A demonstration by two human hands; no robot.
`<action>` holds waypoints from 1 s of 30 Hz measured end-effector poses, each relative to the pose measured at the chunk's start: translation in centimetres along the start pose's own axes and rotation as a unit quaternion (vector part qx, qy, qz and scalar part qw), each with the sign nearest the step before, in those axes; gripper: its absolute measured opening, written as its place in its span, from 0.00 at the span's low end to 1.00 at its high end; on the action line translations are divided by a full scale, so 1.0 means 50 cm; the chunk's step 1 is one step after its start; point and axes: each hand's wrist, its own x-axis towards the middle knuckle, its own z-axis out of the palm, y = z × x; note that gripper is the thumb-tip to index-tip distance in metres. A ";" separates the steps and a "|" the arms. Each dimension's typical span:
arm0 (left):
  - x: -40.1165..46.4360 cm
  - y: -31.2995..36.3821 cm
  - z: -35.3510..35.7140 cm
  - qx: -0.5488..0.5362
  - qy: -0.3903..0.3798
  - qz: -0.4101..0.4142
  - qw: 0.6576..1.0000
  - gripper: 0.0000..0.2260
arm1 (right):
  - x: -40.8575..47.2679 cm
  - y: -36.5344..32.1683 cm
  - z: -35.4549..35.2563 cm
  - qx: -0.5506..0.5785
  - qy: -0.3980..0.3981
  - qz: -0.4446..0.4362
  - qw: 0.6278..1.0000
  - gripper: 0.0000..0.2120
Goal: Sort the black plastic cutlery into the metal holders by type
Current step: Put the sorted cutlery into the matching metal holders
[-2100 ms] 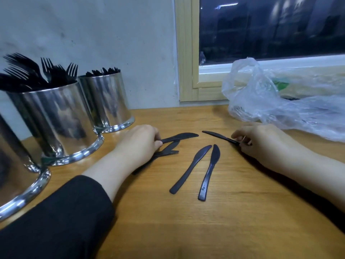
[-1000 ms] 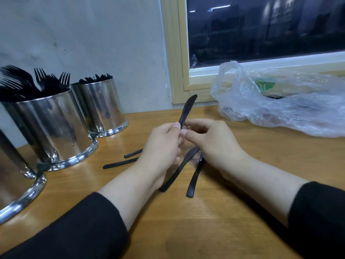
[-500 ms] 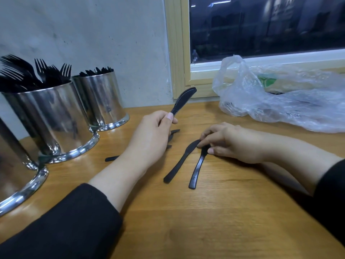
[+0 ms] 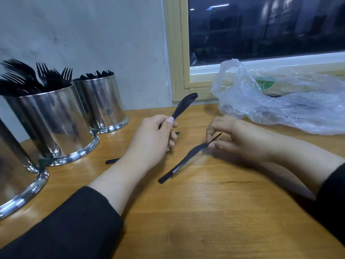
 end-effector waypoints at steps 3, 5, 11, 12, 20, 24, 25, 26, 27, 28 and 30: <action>-0.003 0.002 -0.002 -0.024 -0.021 -0.030 0.999 0.13 | 0.008 -0.014 -0.005 -0.042 0.141 -0.080 0.986 0.03; -0.008 0.005 -0.001 -0.076 -0.059 -0.059 0.994 0.12 | 0.015 -0.021 -0.003 -0.089 0.205 -0.102 0.969 0.04; -0.019 0.014 0.001 -0.153 -0.163 -0.101 0.969 0.17 | 0.022 -0.030 0.016 -0.162 0.271 -0.116 0.942 0.03; -0.019 0.016 0.000 -0.158 -0.171 -0.112 0.966 0.17 | 0.022 -0.031 0.016 -0.165 0.273 -0.114 0.941 0.03; -0.018 0.012 -0.017 -0.126 -0.180 -0.082 0.972 0.13 | 0.024 -0.032 0.021 -0.157 0.317 -0.074 0.932 0.09; -0.002 -0.005 -0.051 -0.083 -0.068 -0.043 0.993 0.15 | 0.018 -0.013 0.030 -0.094 0.197 -0.014 0.976 0.15; 0.000 -0.009 -0.058 -0.068 -0.049 -0.043 0.996 0.15 | 0.016 -0.010 0.041 -0.087 0.121 0.019 0.989 0.18; 0.001 -0.013 -0.064 -0.052 -0.029 -0.046 0.997 0.16 | 0.014 -0.009 0.051 -0.084 0.046 0.057 0.994 0.21; 0.002 -0.017 -0.068 -0.039 -0.008 -0.047 0.998 0.17 | 0.013 -0.008 0.060 -0.083 -0.016 0.089 0.992 0.22; 0.004 -0.020 -0.071 -0.033 0.010 -0.046 0.998 0.17 | 0.012 -0.008 0.066 -0.083 -0.056 0.106 0.989 0.23; 0.006 -0.021 -0.073 -0.032 0.037 -0.043 0.998 0.17 | 0.014 -0.007 0.069 -0.071 -0.085 0.113 0.987 0.22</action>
